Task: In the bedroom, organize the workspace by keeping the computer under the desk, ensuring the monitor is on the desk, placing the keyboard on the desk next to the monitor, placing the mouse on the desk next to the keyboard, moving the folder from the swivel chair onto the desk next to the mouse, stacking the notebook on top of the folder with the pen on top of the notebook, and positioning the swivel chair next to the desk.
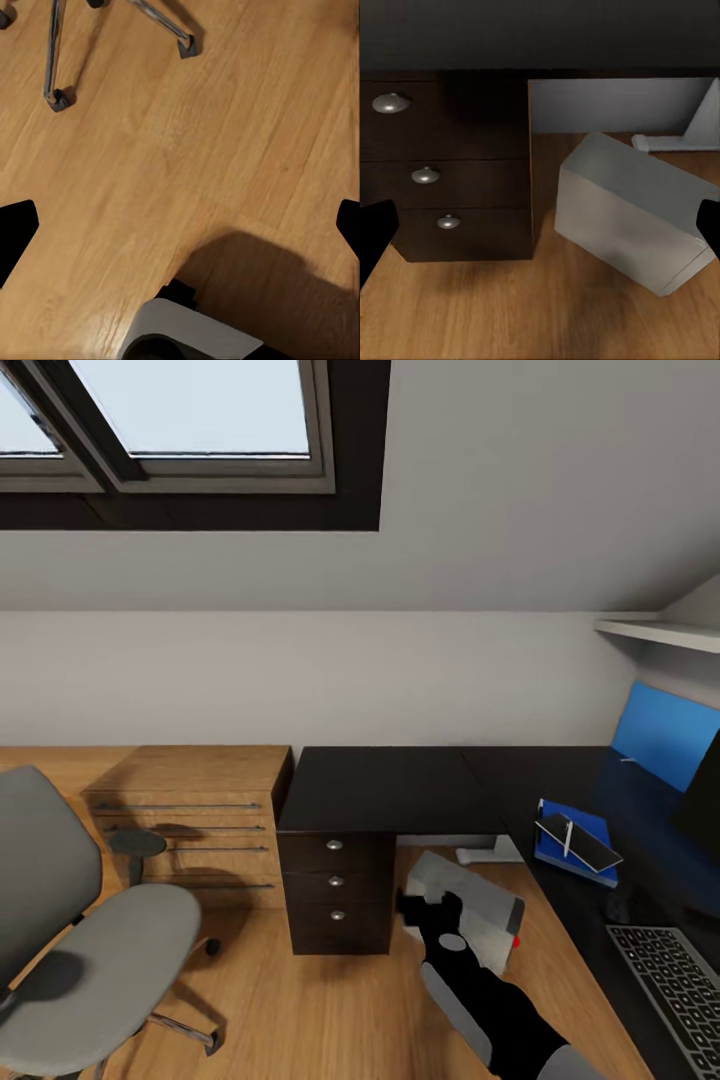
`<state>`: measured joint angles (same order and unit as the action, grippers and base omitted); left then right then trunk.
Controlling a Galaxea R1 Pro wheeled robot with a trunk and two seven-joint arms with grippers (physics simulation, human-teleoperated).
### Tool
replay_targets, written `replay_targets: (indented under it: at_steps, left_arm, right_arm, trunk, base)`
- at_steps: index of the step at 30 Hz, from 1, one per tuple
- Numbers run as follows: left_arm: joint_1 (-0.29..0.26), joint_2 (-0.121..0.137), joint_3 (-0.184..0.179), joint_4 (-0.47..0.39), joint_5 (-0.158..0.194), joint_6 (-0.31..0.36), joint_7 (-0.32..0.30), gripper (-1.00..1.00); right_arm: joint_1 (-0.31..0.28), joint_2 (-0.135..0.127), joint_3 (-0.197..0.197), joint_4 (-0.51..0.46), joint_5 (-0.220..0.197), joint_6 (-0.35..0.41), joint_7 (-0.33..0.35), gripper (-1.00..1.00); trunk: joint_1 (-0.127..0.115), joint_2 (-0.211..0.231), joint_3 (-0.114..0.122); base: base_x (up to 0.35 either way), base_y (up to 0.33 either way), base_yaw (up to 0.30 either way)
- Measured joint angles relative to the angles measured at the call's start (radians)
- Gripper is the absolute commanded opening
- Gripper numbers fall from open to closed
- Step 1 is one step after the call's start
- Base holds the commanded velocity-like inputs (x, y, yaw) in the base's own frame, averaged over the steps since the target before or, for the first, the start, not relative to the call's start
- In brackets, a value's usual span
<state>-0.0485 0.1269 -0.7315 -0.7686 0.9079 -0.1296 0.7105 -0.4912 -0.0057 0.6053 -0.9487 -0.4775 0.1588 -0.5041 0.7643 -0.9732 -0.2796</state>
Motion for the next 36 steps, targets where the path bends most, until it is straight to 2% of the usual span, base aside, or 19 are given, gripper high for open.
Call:
replay_targets:
  at_steps: [8, 9, 10, 12, 13, 15, 17, 18, 23, 31, 36]
  left_arm:
    - [0.000, 0.001, 0.003, 0.020, 0.000, 0.004, -0.045, 1.00]
    - [0.000, 0.000, 0.004, 0.043, 0.002, 0.004, -0.052, 1.00]
    - [0.000, -0.001, 0.004, 0.048, 0.002, 0.004, -0.054, 1.00]
    - [0.000, -0.002, 0.004, 0.083, 0.004, 0.003, -0.073, 1.00]
    - [0.000, -0.002, 0.004, 0.098, 0.005, 0.003, -0.083, 1.00]
    - [-0.001, -0.002, 0.004, 0.163, 0.008, 0.001, -0.145, 1.00]
    - [-0.001, -0.001, 0.005, 0.195, 0.011, 0.001, -0.184, 1.00]
    - [-0.001, 0.001, 0.006, 0.240, 0.013, 0.000, -0.238, 1.00]
    - [-0.001, 0.000, 0.009, 0.340, 0.015, -0.003, -0.310, 1.00]
    - [-0.001, -0.003, 0.011, 0.431, 0.017, -0.008, -0.327, 1.00]
    - [-0.001, -0.005, 0.012, 0.463, 0.019, -0.037, -0.330, 1.00]
  right_arm:
    - [0.006, 0.023, 0.003, 0.115, 0.003, -0.056, 0.002, 1.00]
    - [0.013, 0.041, 0.002, 0.240, 0.001, -0.116, 0.009, 1.00]
    - [0.014, 0.046, 0.001, 0.298, 0.005, -0.143, 0.011, 1.00]
    - [0.016, 0.061, 0.000, 0.457, 0.010, -0.294, 0.025, 1.00]
    - [0.016, 0.065, 0.001, 0.499, 0.011, -0.340, 0.031, 1.00]
    - [0.017, 0.074, 0.001, 0.633, 0.011, -0.490, 0.060, 1.00]
    - [0.017, 0.078, 0.001, 0.683, 0.011, -0.544, 0.076, 1.00]
    - [0.017, 0.081, -0.003, 0.732, 0.008, -0.592, 0.096, 1.00]
    - [0.017, 0.079, -0.008, 0.853, 0.002, -0.639, 0.139, 1.00]
    - [0.032, 0.078, -0.008, 0.950, 0.000, -0.653, 0.172, 1.00]
    - [0.095, 0.076, -0.010, 0.964, 0.004, -0.682, 0.176, 1.00]
  trunk:
    - [-0.031, 0.056, 0.025]
    - [-0.035, 0.063, 0.028]
    - [-0.038, 0.070, 0.031]
    - [-0.046, 0.084, 0.037]
    - [-0.050, 0.091, 0.041]
    - [-0.058, 0.105, 0.047]
    - [-0.065, 0.119, 0.053]
    - [-0.069, 0.126, 0.056]
    - [-0.088, 0.161, 0.072]
    - [-0.119, 0.217, 0.097]
    - [-0.138, 0.252, 0.113]
  base:
    - [0.000, 0.000, 0.001]
    - [0.000, 0.000, 0.000]
    - [0.000, 0.000, 0.000]
    - [0.000, 0.000, 0.000]
    - [0.000, 0.000, 0.000]
    - [0.000, 0.000, 0.000]
    - [0.000, 0.000, 0.000]
    - [0.000, 0.000, 0.000]
    - [0.000, 0.000, 0.000]
    - [0.000, 0.000, 0.000]
    - [0.000, 0.000, 0.072]
